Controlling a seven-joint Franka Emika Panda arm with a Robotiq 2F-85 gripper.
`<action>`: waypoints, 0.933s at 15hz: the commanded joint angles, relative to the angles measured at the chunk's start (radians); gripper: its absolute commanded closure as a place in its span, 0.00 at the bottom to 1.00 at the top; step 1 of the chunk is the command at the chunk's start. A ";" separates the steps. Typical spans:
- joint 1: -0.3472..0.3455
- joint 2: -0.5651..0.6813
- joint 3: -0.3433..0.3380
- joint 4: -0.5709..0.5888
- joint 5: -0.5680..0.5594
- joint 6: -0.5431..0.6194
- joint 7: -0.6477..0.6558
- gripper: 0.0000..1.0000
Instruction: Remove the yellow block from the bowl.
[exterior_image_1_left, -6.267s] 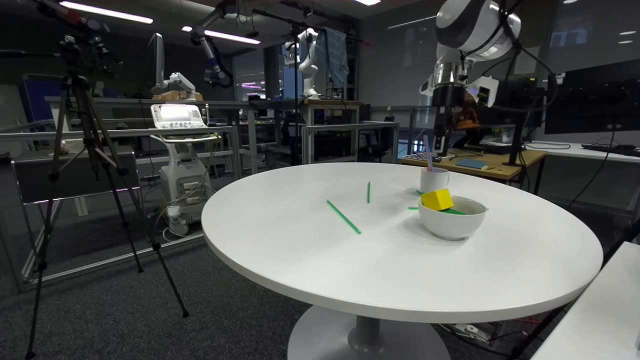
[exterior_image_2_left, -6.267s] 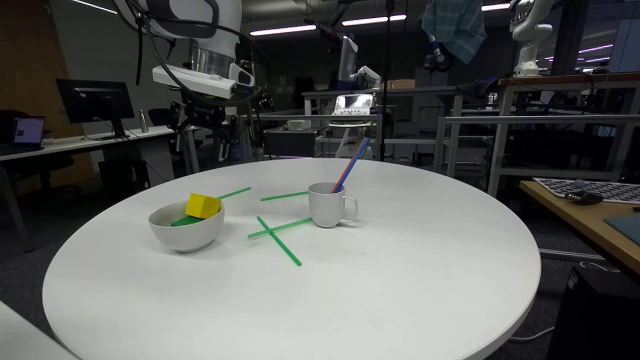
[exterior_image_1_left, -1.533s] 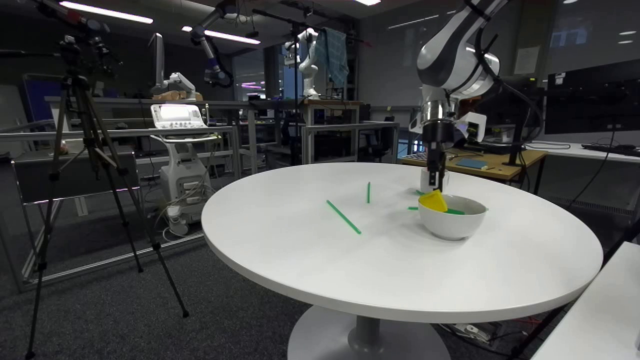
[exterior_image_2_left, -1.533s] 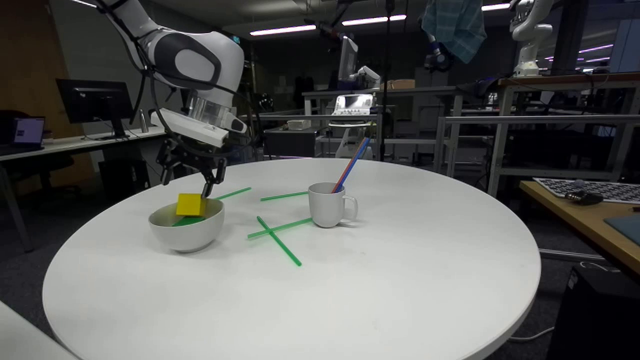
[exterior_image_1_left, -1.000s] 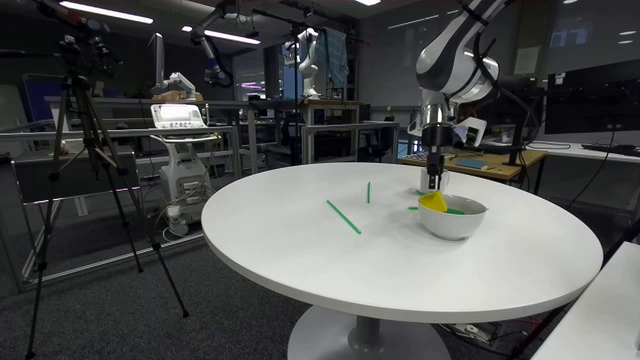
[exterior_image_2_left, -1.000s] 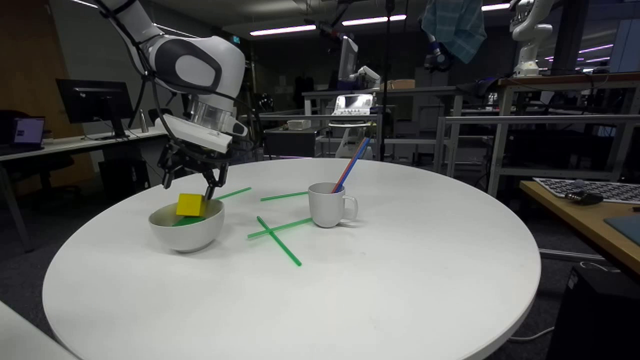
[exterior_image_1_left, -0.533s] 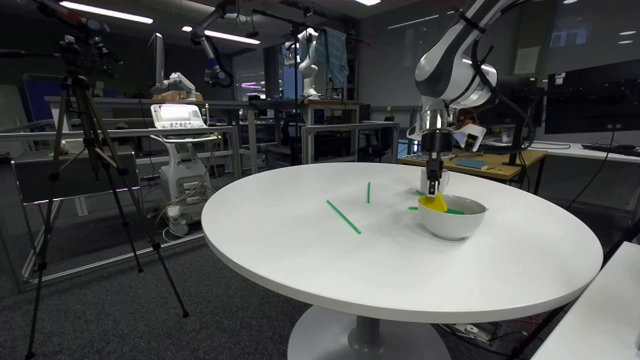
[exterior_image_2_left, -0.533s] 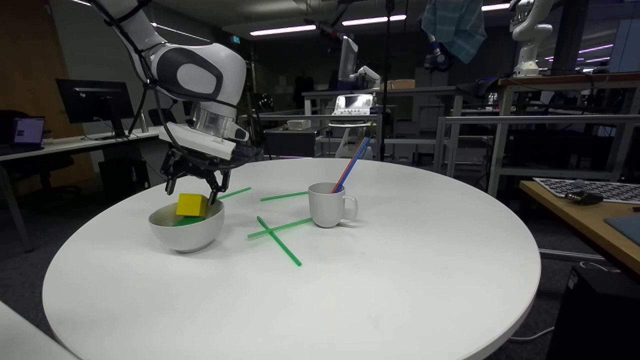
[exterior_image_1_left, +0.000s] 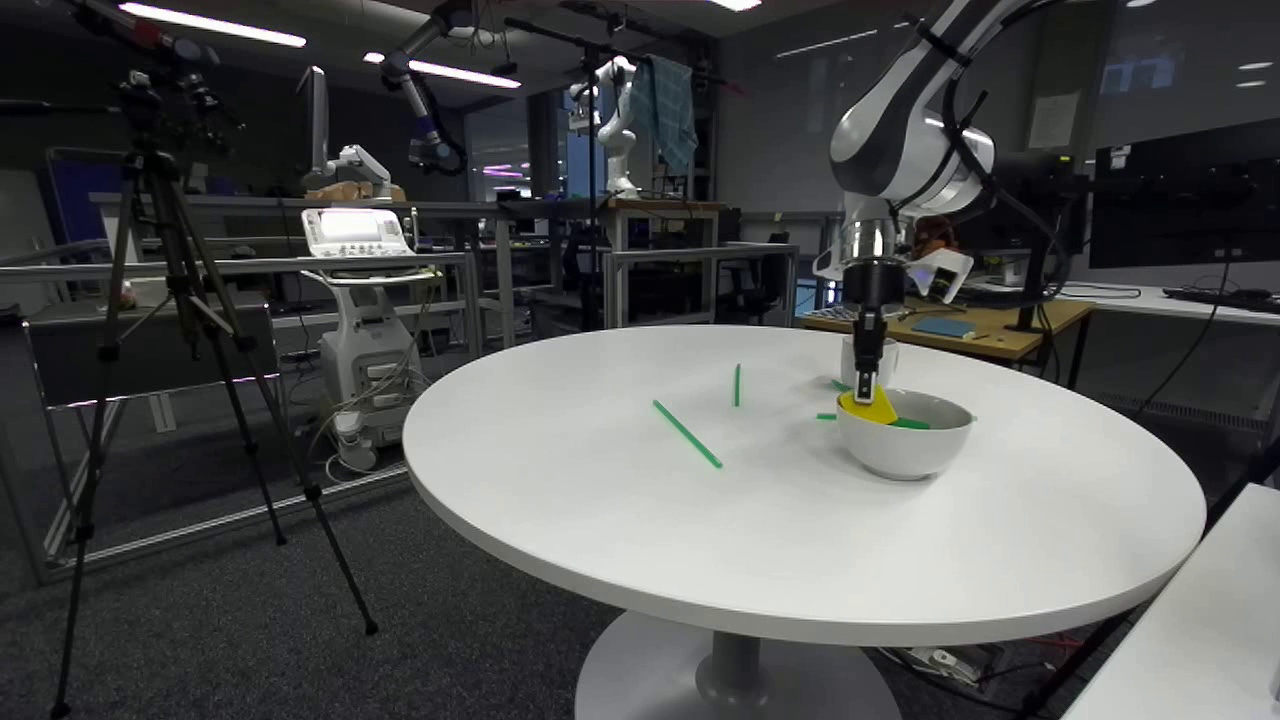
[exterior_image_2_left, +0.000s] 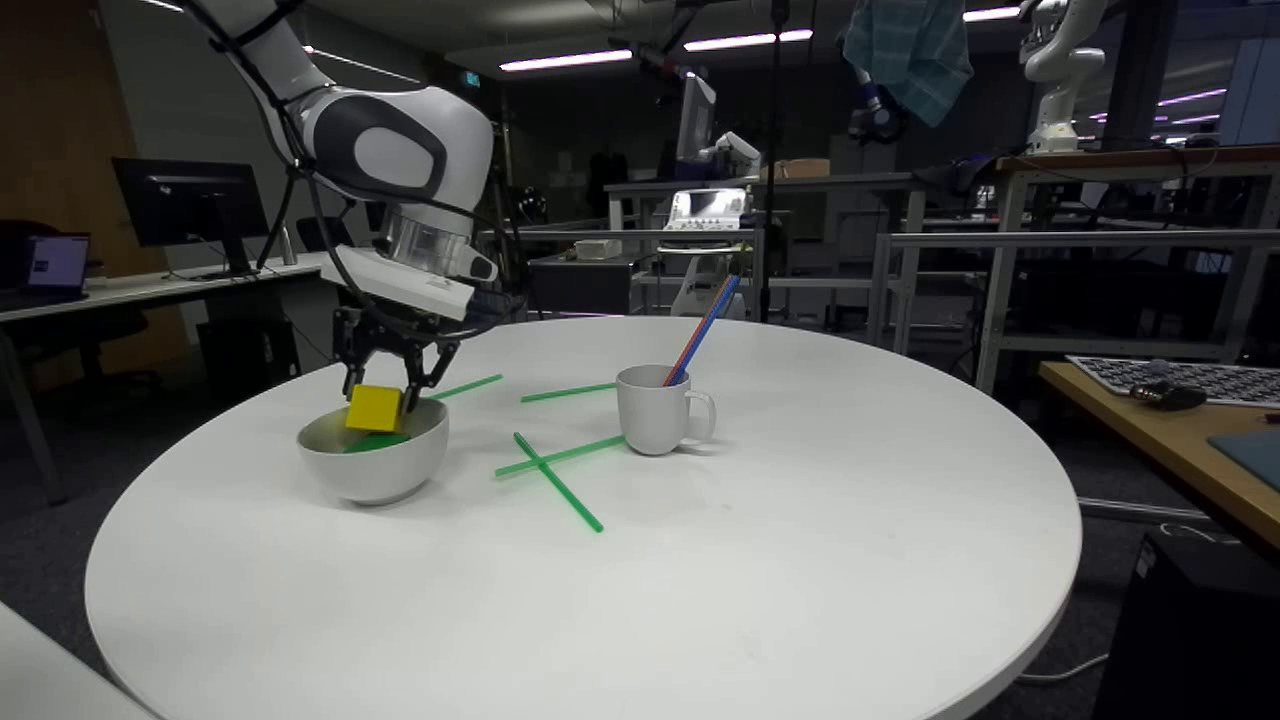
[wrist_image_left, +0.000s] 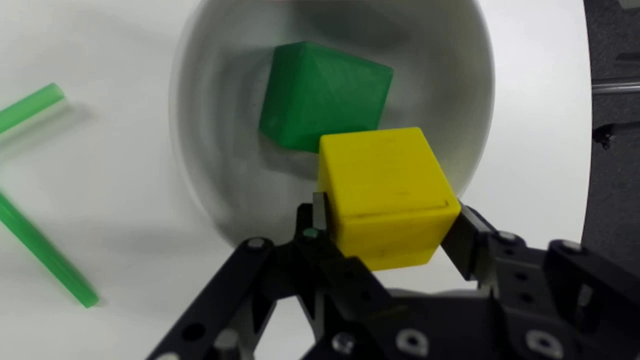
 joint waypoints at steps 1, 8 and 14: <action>-0.035 0.002 0.027 0.000 0.038 0.006 -0.054 0.67; -0.040 -0.046 0.028 -0.017 0.039 0.027 -0.073 0.67; -0.024 -0.105 0.024 -0.017 0.031 0.038 -0.089 0.67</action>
